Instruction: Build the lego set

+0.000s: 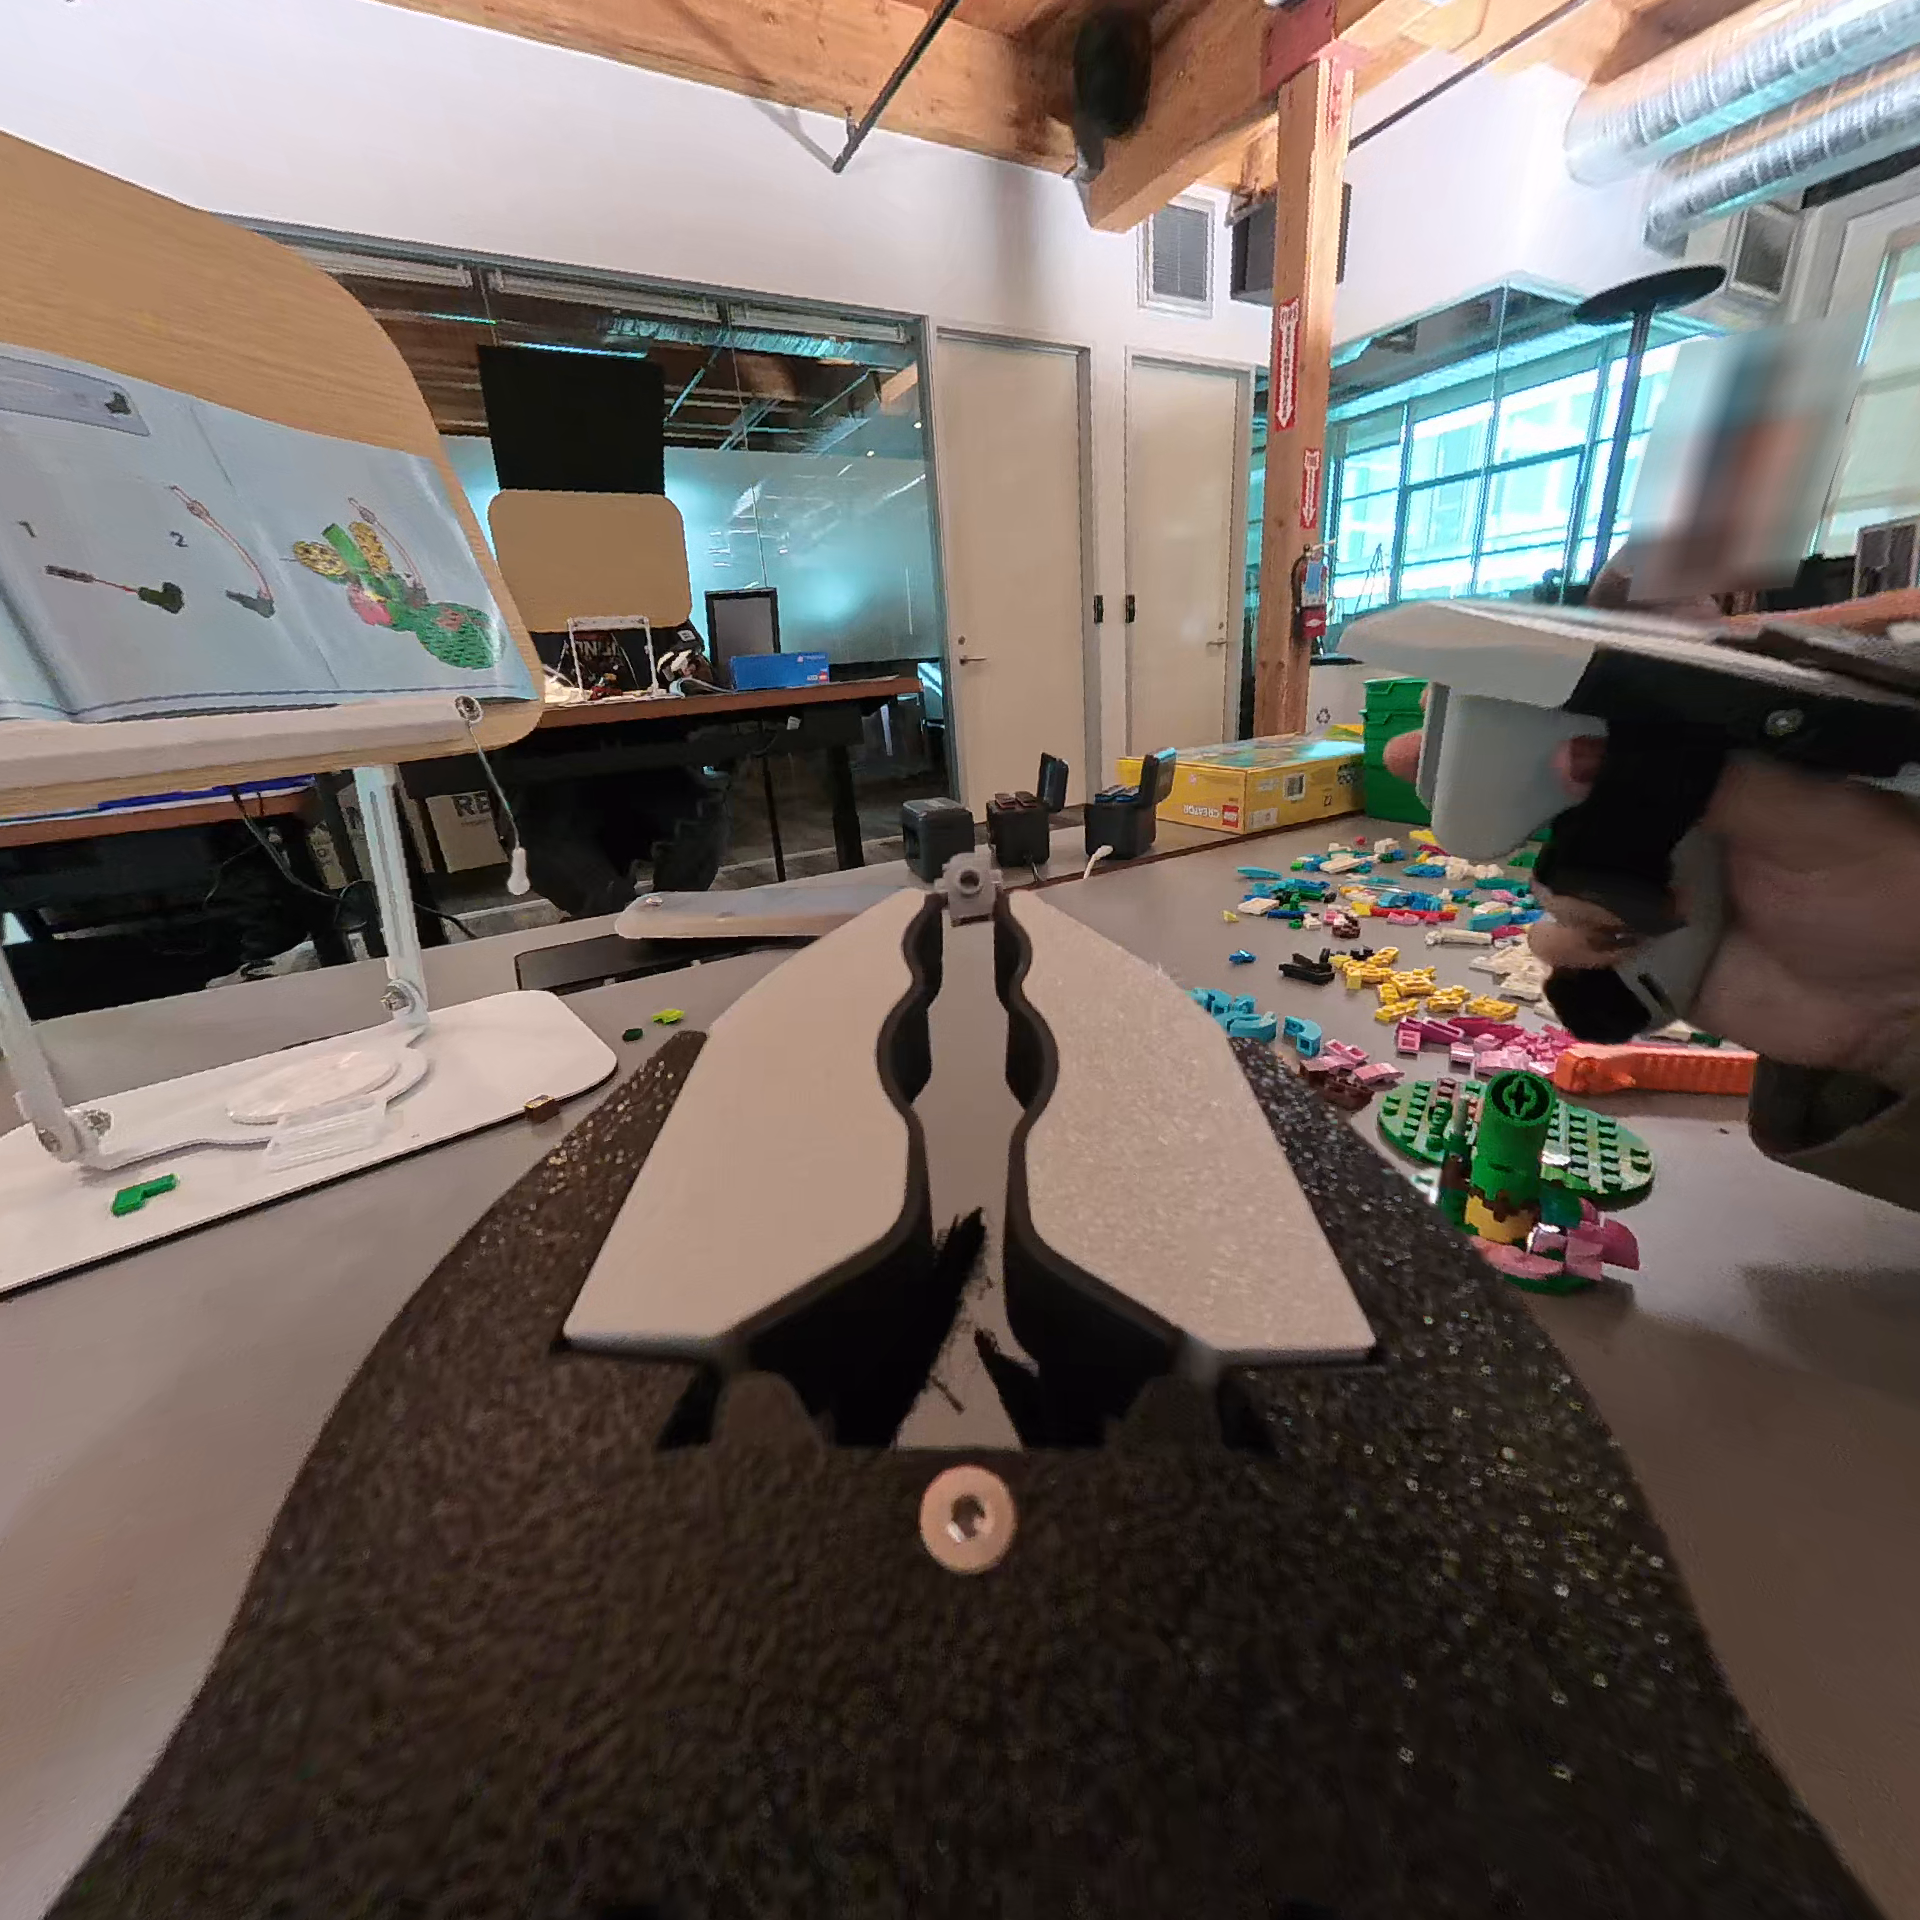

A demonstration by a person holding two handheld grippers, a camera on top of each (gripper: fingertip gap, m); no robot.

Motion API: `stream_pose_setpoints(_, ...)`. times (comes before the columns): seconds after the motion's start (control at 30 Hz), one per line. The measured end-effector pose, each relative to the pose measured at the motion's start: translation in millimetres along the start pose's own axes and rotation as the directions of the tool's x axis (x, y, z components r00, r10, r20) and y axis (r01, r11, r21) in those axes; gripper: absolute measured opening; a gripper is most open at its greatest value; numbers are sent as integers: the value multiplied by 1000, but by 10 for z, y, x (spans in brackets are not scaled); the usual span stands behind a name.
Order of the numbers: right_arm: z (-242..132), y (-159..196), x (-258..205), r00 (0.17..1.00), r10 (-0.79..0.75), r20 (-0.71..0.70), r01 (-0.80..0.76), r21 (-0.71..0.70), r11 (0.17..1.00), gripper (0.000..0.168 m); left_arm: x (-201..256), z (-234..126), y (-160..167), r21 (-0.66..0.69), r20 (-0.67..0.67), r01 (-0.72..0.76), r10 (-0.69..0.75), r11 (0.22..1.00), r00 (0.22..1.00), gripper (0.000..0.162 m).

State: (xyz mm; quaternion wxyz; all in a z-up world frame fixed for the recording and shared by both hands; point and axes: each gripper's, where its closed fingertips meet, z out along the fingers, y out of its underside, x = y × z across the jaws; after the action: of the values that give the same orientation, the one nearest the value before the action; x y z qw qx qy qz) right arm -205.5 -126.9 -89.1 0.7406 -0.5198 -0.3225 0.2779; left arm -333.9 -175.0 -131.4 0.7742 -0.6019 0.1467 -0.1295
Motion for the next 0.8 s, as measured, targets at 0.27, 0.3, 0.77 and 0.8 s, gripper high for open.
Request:
stream_pose_setpoints(0.27, 11, 108, 122, 992, 119, -44, -120, -42, 992, 0, -55, -18, -16, 27, -4, 83, -83, 996, 997, 9)
stream_pose_setpoints(0.3, 14, 109, 103, 993, 116, -32, -117, -43, 992, 0, -51, -16, -13, 25, -5, 82, -81, 996, 997, 9)
stream_pose_setpoints(0.77, 40, 182, -470, 971, -141, 191, 152, -43, 987, 0, 32, -12, -39, 43, -69, 102, -98, 994, 993, 9)
stream_pose_setpoints(0.8, 23, 161, -541, 959, -181, 219, 189, -19, 982, 0, 81, -11, -52, 50, -103, 110, -104, 993, 989, 9)
